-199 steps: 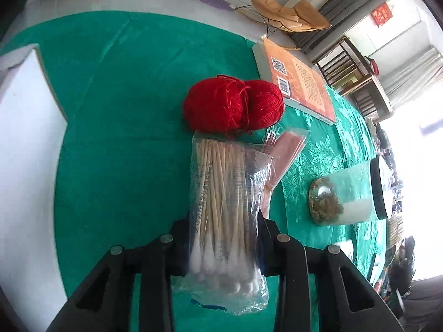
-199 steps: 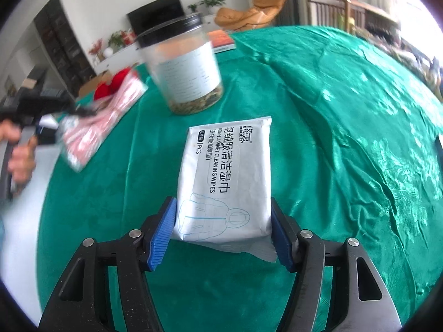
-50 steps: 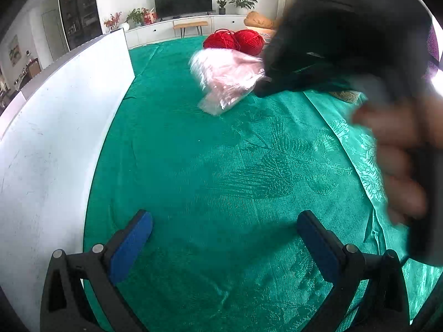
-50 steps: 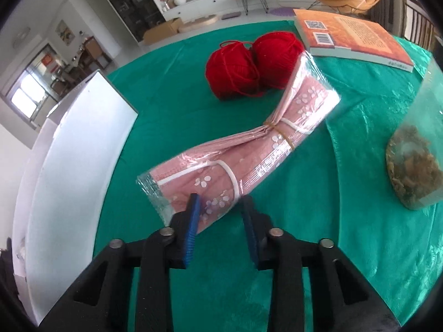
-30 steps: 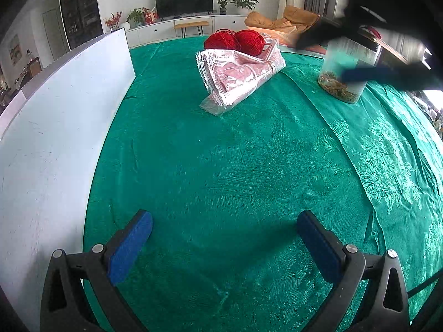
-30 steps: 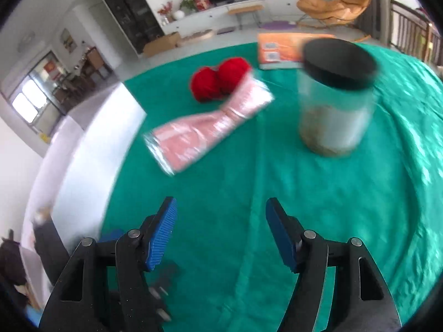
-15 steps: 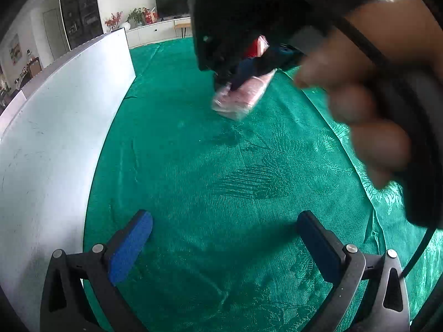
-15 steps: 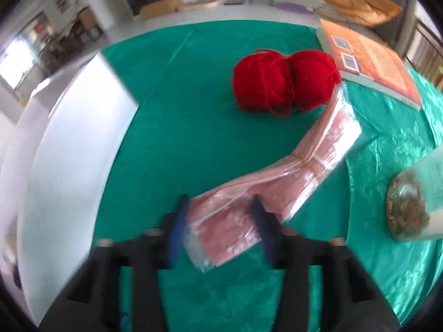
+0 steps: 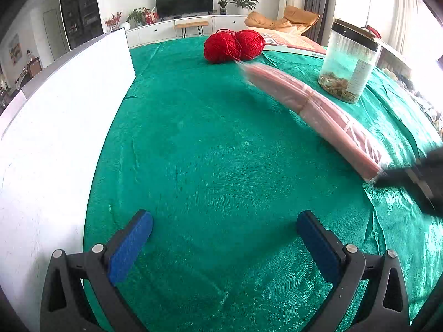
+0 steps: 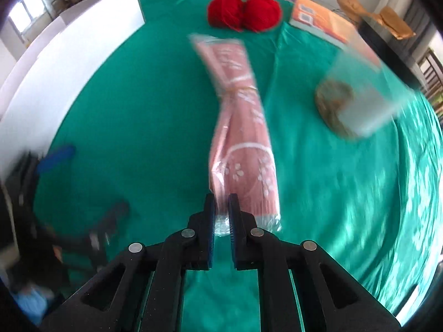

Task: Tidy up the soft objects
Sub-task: 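Grasp the pink wrapped towel roll with the right tool and stand it upright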

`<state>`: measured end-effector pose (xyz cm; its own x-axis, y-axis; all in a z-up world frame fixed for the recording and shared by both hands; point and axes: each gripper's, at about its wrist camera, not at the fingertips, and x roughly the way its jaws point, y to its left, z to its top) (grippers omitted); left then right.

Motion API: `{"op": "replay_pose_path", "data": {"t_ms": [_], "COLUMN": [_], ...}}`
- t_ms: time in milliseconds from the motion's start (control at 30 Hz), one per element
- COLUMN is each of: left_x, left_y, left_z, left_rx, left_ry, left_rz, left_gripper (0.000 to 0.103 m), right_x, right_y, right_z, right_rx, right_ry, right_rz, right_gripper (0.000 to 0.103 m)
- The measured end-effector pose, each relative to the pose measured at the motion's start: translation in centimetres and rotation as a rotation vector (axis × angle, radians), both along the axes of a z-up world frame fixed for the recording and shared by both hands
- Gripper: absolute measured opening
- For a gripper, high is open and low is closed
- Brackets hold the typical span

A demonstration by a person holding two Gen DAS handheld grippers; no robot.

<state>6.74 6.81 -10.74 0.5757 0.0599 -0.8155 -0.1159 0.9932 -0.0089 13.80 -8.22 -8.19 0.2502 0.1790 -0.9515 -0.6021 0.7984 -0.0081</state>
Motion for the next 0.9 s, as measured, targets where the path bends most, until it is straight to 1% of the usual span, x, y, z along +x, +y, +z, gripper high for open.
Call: {"op": "replay_pose_path", "data": {"t_ms": [33, 100, 133, 200, 267, 300, 333, 367, 400, 433, 467, 500, 533, 567, 633, 700, 733, 767, 800, 833, 900], "left_x": [0.0, 0.0, 0.0, 0.0, 0.0, 0.0, 0.0, 0.0, 0.0, 0.0, -0.1, 0.0, 0.0, -0.1, 0.0, 0.0, 0.0, 0.0, 0.0, 0.0, -0.1], "left_y": [0.0, 0.0, 0.0, 0.0, 0.0, 0.0, 0.0, 0.0, 0.0, 0.0, 0.0, 0.0, 0.0, 0.0, 0.0, 0.0, 0.0, 0.0, 0.0, -0.1, 0.0], "left_z": [0.0, 0.0, 0.0, 0.0, 0.0, 0.0, 0.0, 0.0, 0.0, 0.0, 0.0, 0.0, 0.0, 0.0, 0.0, 0.0, 0.0, 0.0, 0.0, 0.0, -0.1], "left_rx": [0.0, 0.0, 0.0, 0.001, 0.001, 0.001, 0.001, 0.001, 0.001, 0.001, 0.001, 0.001, 0.001, 0.001, 0.001, 0.001, 0.001, 0.001, 0.0, 0.001, 0.001], "left_ry": [0.0, 0.0, 0.0, 0.0, 0.0, 0.0, 0.0, 0.0, 0.0, 0.0, 0.0, 0.0, 0.0, 0.0, 0.0, 0.0, 0.0, 0.0, 0.0, 0.0, 0.0], "left_rz": [0.0, 0.0, 0.0, 0.001, 0.002, 0.002, 0.002, 0.002, 0.002, 0.002, 0.002, 0.002, 0.002, 0.002, 0.002, 0.002, 0.002, 0.002, 0.002, 0.002, 0.002], "left_gripper": [0.103, 0.103, 0.103, 0.103, 0.103, 0.103, 0.103, 0.103, 0.103, 0.103, 0.103, 0.103, 0.103, 0.103, 0.103, 0.103, 0.103, 0.103, 0.103, 0.103, 0.103], "right_x": [-0.9, -3.4, -4.7, -6.2, -6.9, -7.0, -7.0, -6.9, -6.7, -6.4, -5.9, -5.1, -4.2, -3.3, -1.5, 0.0, 0.5, 0.8, 0.7, 1.0, 0.9], "right_y": [-1.3, -4.2, -5.7, -8.9, -12.0, -13.2, -14.0, -14.4, -14.5, -14.1, -13.2, -12.0, -10.6, -9.3, -7.0, -4.3, -2.9, -1.6, -0.3, 0.4, 0.9], "right_z": [-0.1, -0.7, -0.6, -0.3, 0.0, 0.2, 0.5, 0.8, 1.4, 2.0, 2.7, 3.1, 3.5, 4.0, 4.1, 3.7, 3.1, 2.3, 1.4, 0.6, 1.4], "right_rx": [0.011, -0.002, 0.019, 0.065, 0.094, 0.107, 0.14, 0.176, 0.207, 0.228, 0.239, 0.25, 0.263, 0.282, 0.31, 0.315, 0.302, 0.278, 0.243, 0.21, 0.227], "right_ry": [0.006, 0.017, -0.003, 0.001, -0.029, -0.046, -0.05, -0.049, -0.058, -0.078, -0.111, -0.145, -0.172, -0.178, -0.162, -0.169, -0.163, -0.144, -0.12, -0.105, -0.108], "right_rz": [-0.011, -0.047, -0.067, -0.163, -0.281, -0.314, -0.33, -0.336, -0.326, -0.296, -0.252, -0.211, -0.168, -0.126, -0.088, -0.046, -0.013, 0.016, 0.034, 0.043, 0.017], "right_gripper": [0.01, 0.01, 0.01, 0.01, 0.01, 0.01, 0.012, 0.017, 0.019, 0.042, 0.07, 0.074, 0.074, 0.074, 0.074, 0.073, 0.069, 0.059, 0.046, 0.025, 0.021]}}
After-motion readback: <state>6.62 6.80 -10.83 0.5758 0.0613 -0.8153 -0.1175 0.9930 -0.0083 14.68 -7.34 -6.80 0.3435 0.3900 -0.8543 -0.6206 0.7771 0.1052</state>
